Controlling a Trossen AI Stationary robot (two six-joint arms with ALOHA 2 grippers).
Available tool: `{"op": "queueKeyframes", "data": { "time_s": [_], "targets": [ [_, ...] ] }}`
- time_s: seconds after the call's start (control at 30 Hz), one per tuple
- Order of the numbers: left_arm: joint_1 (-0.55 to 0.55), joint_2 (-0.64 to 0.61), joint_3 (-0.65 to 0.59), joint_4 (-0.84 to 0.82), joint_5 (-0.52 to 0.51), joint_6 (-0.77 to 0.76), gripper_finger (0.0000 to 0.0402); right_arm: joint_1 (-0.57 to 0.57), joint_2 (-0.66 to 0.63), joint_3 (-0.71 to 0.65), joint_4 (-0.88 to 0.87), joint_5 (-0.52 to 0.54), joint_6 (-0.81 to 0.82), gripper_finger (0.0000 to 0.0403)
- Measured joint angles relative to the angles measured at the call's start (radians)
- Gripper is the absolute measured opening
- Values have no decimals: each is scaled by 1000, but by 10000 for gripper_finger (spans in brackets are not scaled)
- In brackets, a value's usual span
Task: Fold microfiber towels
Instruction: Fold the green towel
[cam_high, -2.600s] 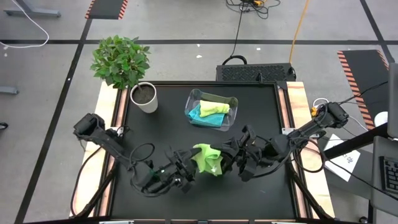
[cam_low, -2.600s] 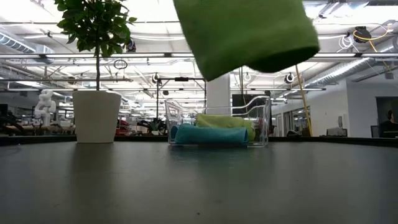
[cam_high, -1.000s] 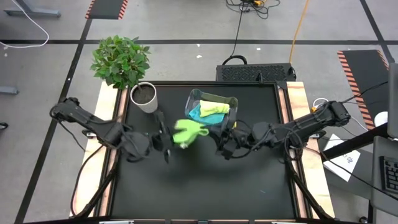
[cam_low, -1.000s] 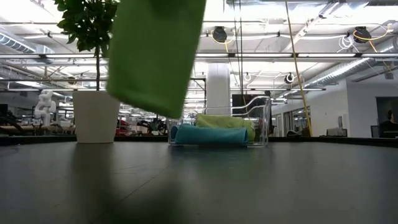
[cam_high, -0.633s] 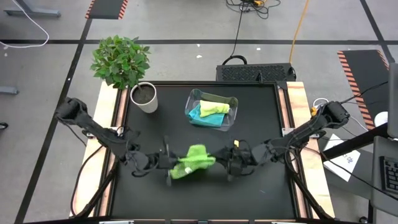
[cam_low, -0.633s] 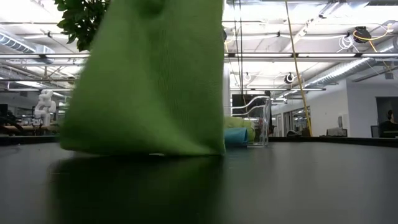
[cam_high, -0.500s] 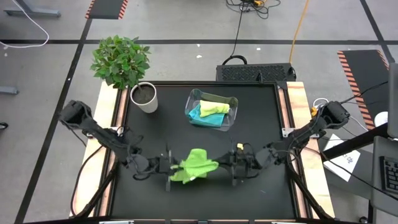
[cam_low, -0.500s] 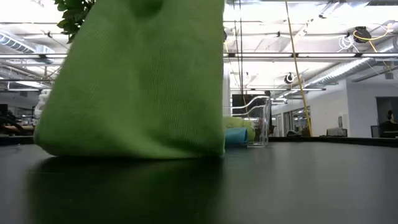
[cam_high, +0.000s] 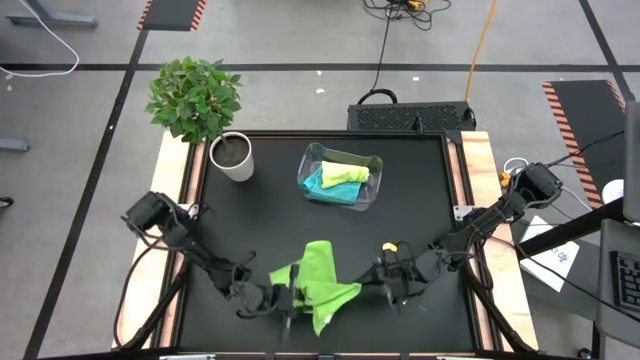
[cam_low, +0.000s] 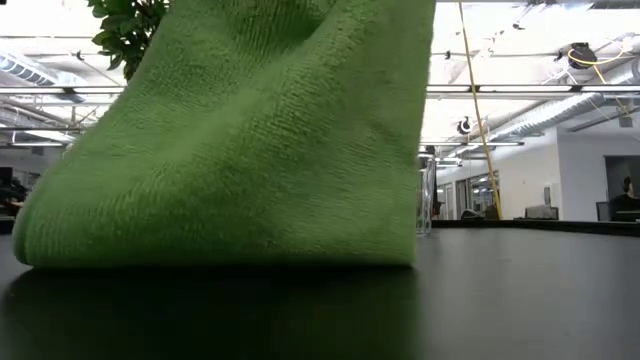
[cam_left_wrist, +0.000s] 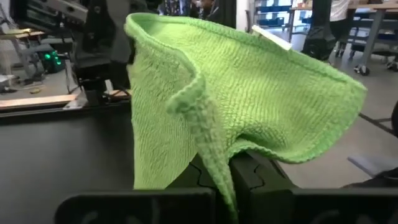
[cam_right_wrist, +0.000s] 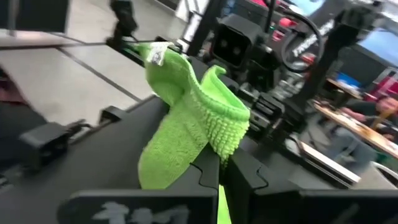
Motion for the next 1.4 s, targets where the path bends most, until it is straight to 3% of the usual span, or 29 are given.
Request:
{"op": "queueKeyframes", "data": {
  "time_s": [0.3,0.47,0.63,0.93,1.17,1.3,1.4],
  "targets": [
    [-95,66,38,-17,-179,-53,4,-80,0,2,-43,-171,96,0],
    [-149,123,32,-68,-162,-144,3,-160,-6,2,-88,-210,189,1],
    [-168,167,35,-50,-360,-178,3,-196,-4,1,-129,-236,230,1],
    [-128,165,36,-100,-371,-172,4,-170,-3,-3,-165,-317,200,7],
    [-101,165,37,-213,-371,-257,4,-163,-3,-47,-133,-325,224,52],
    [-100,165,37,-217,-371,-252,8,-196,-2,-82,-79,-446,268,101],
    [-97,165,37,-216,-367,-213,4,-230,-2,-109,-52,-452,278,138]
  ]
}}
